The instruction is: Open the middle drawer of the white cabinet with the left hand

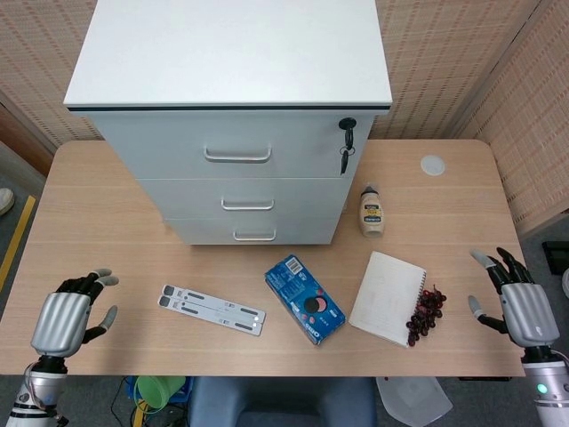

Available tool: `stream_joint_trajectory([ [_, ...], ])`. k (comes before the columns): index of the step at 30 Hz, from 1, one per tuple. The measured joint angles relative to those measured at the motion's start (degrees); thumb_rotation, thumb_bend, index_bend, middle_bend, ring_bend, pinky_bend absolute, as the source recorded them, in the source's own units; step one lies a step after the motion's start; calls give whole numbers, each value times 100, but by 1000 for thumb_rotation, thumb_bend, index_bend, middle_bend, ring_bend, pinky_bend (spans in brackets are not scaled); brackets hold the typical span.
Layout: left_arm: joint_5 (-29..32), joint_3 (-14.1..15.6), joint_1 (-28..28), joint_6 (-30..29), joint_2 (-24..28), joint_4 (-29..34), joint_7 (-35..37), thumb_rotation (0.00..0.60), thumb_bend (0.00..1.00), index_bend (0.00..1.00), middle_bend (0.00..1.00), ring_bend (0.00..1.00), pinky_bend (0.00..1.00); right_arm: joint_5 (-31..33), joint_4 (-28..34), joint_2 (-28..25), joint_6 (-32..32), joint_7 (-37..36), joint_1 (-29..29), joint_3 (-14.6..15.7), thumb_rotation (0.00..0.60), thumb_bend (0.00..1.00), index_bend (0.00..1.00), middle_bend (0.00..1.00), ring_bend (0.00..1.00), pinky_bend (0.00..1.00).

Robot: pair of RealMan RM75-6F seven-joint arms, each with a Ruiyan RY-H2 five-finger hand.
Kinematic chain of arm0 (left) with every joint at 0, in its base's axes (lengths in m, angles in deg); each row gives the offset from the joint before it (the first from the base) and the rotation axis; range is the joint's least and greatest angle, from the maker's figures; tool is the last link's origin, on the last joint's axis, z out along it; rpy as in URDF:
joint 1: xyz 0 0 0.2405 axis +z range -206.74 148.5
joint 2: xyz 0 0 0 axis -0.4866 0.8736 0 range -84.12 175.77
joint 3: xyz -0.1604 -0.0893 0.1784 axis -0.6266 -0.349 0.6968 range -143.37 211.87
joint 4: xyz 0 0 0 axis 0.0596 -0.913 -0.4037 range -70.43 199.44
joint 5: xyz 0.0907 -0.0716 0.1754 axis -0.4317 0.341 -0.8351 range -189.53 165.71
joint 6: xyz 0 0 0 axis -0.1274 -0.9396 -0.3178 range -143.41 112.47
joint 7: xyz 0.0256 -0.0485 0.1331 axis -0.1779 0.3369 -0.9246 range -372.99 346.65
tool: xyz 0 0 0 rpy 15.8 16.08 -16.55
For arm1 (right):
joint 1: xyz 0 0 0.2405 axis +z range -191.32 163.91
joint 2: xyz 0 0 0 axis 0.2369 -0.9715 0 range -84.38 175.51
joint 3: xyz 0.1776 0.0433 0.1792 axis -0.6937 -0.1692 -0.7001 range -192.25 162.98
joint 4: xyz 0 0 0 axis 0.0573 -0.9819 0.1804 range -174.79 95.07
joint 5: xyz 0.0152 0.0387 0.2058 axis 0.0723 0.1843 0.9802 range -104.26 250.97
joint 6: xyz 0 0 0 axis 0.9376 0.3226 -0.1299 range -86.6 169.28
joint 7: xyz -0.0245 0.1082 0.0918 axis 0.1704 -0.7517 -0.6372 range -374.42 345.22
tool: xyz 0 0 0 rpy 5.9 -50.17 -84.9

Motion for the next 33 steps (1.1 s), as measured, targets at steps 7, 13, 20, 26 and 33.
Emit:
stream_joint_trajectory([
  [7,-227,-156,-424,401,238,401,76,600,401,331,777,811,941,-11,-71,17,-72,-71,46,0,600,339,136,215,122,148],
  [13,-83,-462,-932,925,290,633,220,600,536,285,884,936,1000,-32,-170,68,-126,-154,95,-4,600,338,136,244,132,148],
  [20,459,-937,-1454,1313,220,905,267,600,626,242,942,993,1000,-48,-255,136,-170,-199,142,-6,600,338,136,244,133,148],
  [26,986,-1224,-1785,1479,133,1194,31,600,644,211,952,1000,1000,-21,-266,155,-213,-184,165,-7,600,339,136,244,133,148],
  [33,1435,-1471,-2205,1676,-58,1294,-174,600,647,204,953,1000,1000,-9,-256,168,-236,-174,188,-11,600,338,136,244,133,148],
])
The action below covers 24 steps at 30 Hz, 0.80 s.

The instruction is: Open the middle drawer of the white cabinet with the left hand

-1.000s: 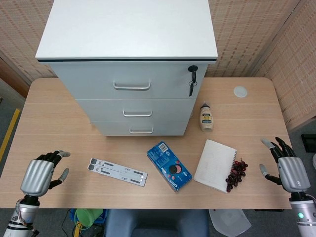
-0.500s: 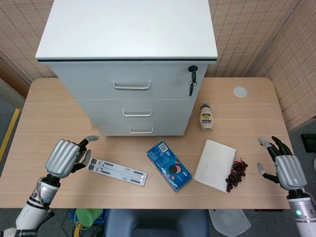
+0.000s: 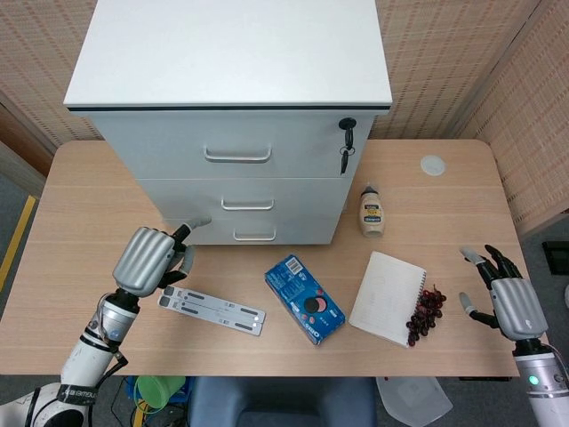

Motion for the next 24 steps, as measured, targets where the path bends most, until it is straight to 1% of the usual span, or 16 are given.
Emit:
stream_joint_trajectory([
  [9,828,-253,-650,299,-341,-196,-334,600,647,202,953,1000,1000,62,-37,-3,22,-47,-49,17,600,338,136,244,133,148],
  [13,1030,-301,-835,316,-460,-366,-543,600,647,208,953,1000,1000,86,-73,1,25,-93,-70,23,600,339,136,244,133,148],
  [17,1311,-351,-1008,351,-531,-504,-536,600,647,240,953,1000,1000,95,-118,21,23,-133,-80,30,600,338,136,244,133,148],
  [24,1498,-367,-1190,307,-604,-667,-488,600,647,244,953,1000,1000,108,-178,43,24,-187,-89,28,600,338,136,244,133,148],
])
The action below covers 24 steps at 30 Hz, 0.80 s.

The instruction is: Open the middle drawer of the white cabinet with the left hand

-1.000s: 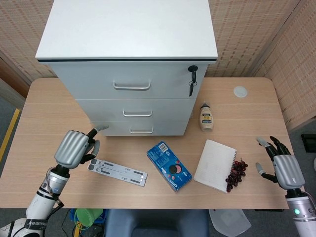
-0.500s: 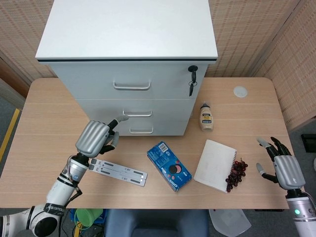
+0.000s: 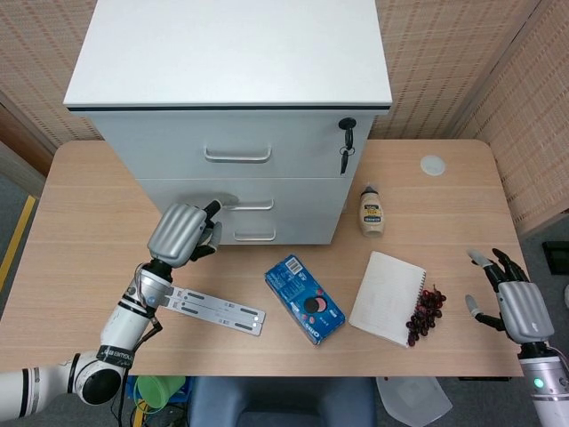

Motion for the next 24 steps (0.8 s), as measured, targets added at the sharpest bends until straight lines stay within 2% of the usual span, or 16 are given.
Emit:
stream_joint_trajectory([
  [24,29,329,-112,-180,223,251,-82,600,647,297,953,1000,1000,7,-128,43,82,-115,-69,-5,600,339,136,244,133,148],
])
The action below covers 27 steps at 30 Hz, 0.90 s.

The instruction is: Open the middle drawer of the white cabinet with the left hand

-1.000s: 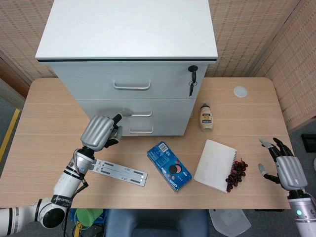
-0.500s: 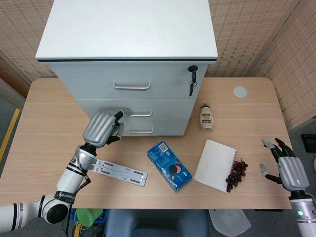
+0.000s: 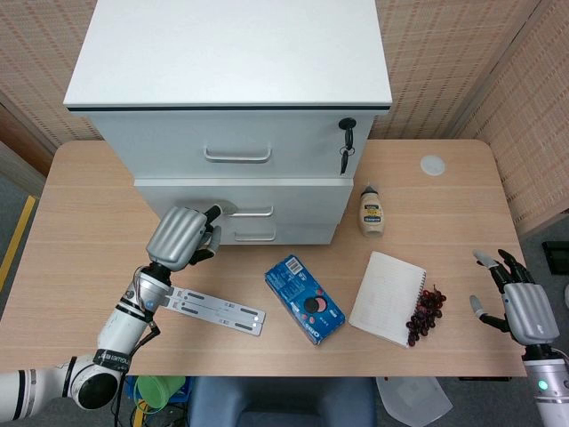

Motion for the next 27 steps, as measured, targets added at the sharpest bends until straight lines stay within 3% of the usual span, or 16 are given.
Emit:
stream_joint_trajectory([
  [27,-560,463,289,-261,395,747,-43,600,647,295,953,1000,1000,11,46,-59,85,37,-49,-39,600,339,136,244,133,148],
])
